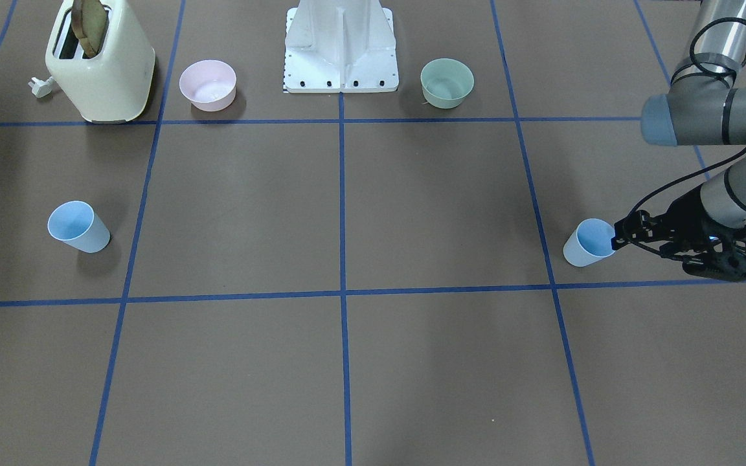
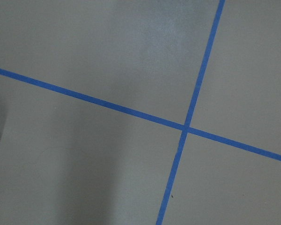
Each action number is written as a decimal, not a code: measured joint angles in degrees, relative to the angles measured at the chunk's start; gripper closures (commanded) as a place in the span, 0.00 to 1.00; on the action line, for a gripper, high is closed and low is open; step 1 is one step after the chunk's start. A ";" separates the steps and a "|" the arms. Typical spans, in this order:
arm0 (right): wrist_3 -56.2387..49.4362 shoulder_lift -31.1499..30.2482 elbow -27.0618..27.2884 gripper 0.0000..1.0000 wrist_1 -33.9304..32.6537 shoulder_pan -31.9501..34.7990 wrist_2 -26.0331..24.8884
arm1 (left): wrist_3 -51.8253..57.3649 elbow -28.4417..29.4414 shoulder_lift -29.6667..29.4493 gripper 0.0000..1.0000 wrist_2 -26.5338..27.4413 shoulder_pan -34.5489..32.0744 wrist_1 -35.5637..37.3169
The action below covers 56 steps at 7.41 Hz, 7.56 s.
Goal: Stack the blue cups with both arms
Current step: 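Lower the left gripper onto the light-blue cup nearest it and grasp, then carry the cup centreward with the left gripper while the right gripper approaches, then set the cup at centre with left gripper while right gripper grasps other cup, then open the left gripper and release the cup at the centre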
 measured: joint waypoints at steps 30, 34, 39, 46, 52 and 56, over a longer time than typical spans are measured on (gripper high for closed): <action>14.13 10.68 -2.81 0.42 0.02 -22.17 0.38 | -43.60 -3.18 -27.08 1.00 10.26 22.54 15.01; 16.29 10.64 -2.82 0.42 0.09 -23.04 -0.21 | -45.66 3.01 -30.81 1.00 12.51 24.95 11.81; 16.37 11.02 -3.06 0.43 0.13 -25.98 -1.92 | -46.69 6.39 -30.90 1.00 13.28 26.70 6.43; 17.40 12.03 -6.79 0.43 5.05 -26.57 -2.36 | -46.67 8.58 -30.91 1.00 13.30 27.35 2.38; 18.85 10.65 -5.21 0.55 5.36 -26.82 -2.34 | -46.49 8.71 -30.77 0.79 13.30 27.44 2.02; 18.87 10.69 -5.67 0.72 5.37 -28.07 -3.12 | -46.16 8.50 -30.71 0.65 13.30 27.36 1.96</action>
